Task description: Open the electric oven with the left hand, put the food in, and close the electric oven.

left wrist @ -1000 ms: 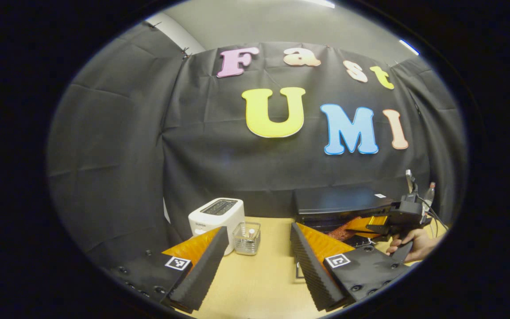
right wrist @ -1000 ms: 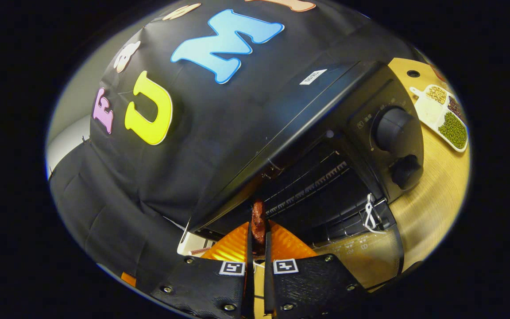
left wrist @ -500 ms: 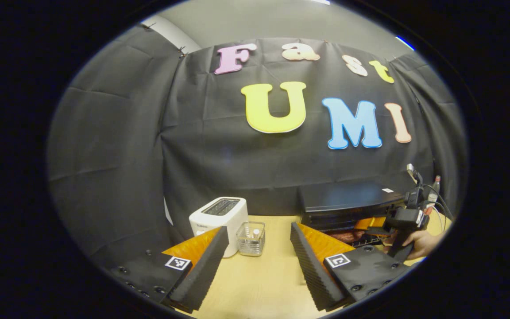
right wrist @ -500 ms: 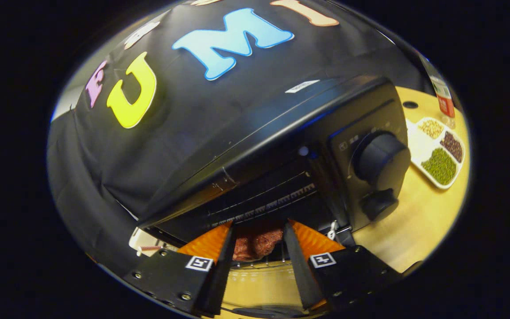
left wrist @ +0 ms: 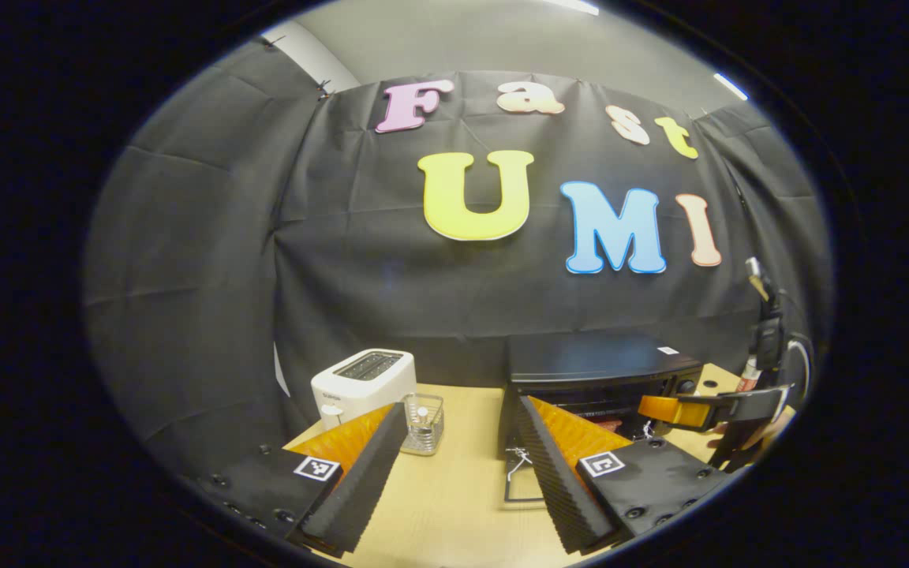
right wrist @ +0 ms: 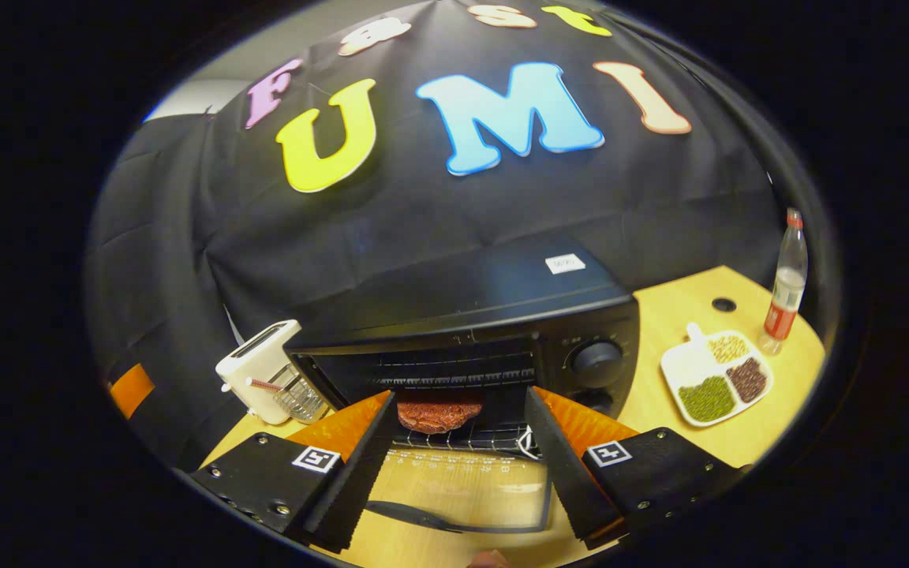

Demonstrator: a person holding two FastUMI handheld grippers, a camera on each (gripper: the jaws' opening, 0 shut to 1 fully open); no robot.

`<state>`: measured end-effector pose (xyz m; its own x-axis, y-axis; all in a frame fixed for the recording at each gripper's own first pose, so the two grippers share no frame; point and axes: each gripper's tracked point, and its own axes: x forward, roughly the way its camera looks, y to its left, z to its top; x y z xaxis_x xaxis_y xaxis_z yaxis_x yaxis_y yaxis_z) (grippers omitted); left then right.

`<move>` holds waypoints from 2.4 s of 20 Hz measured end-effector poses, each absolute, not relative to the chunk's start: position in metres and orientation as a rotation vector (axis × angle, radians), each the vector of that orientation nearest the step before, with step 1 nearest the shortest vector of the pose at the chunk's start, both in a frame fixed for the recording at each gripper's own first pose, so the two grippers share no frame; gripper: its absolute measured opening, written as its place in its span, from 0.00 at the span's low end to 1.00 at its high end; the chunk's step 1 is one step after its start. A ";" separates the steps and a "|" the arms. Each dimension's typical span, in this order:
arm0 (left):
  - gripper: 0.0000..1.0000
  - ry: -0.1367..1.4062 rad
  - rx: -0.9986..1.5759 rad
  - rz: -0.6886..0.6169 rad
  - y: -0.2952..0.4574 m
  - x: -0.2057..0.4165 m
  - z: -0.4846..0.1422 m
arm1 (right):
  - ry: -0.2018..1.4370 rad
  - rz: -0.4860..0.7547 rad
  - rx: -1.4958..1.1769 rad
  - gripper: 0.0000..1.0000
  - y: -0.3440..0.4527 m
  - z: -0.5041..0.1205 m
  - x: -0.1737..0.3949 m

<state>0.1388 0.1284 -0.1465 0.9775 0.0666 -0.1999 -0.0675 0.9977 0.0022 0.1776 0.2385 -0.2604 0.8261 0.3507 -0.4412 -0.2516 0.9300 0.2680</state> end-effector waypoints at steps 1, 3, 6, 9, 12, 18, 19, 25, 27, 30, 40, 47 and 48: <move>0.91 0.211 0.005 0.056 0.120 0.137 -0.151 | 0.478 0.334 0.182 0.98 0.234 -0.246 0.172; 0.91 0.229 0.029 0.028 0.104 0.135 -0.162 | 0.430 0.345 0.154 0.98 0.222 -0.220 0.161; 0.99 0.279 0.031 -0.024 0.075 0.129 -0.185 | 0.379 0.330 0.121 0.98 0.197 -0.189 0.149; 0.99 0.342 0.027 -0.066 0.050 0.128 -0.213 | 0.332 0.301 0.104 0.98 0.170 -0.161 0.138; 0.90 0.442 0.009 -0.104 0.026 0.121 -0.248 | 0.287 0.262 0.059 0.97 0.139 -0.140 0.125; 0.91 0.648 -0.044 -0.191 -0.020 0.112 -0.317 | 0.288 0.155 0.020 0.98 0.083 -0.126 0.096; 1.00 0.676 -0.053 -0.197 -0.024 0.111 -0.325 | 0.291 0.139 0.010 0.98 0.076 -0.125 0.091; 0.95 0.825 -0.011 -0.217 -0.037 0.120 -0.383 | 0.295 0.060 -0.057 0.97 0.044 -0.118 0.070; 0.95 0.839 0.000 -0.230 -0.043 0.124 -0.393 | 0.296 0.041 -0.075 0.97 0.037 -0.117 0.064; 0.95 0.844 0.016 -0.227 -0.045 0.133 -0.403 | 0.301 0.025 -0.093 0.98 0.031 -0.116 0.060; 0.95 0.786 0.035 -0.210 -0.044 0.137 -0.399 | 0.298 0.026 -0.106 0.96 0.027 -0.109 0.059; 0.94 0.673 0.016 -0.214 -0.043 0.137 -0.352 | 0.292 0.084 -0.095 0.96 0.050 -0.106 0.060; 0.94 0.656 0.019 -0.215 -0.043 0.138 -0.345 | 0.293 0.094 -0.096 0.96 0.054 -0.108 0.061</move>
<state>0.1379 -0.0426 -0.3452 0.7712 -0.1921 -0.6069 0.2039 0.9777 -0.0505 0.0612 0.0536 -0.1078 0.9531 0.0782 -0.2923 -0.1060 0.9911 -0.0804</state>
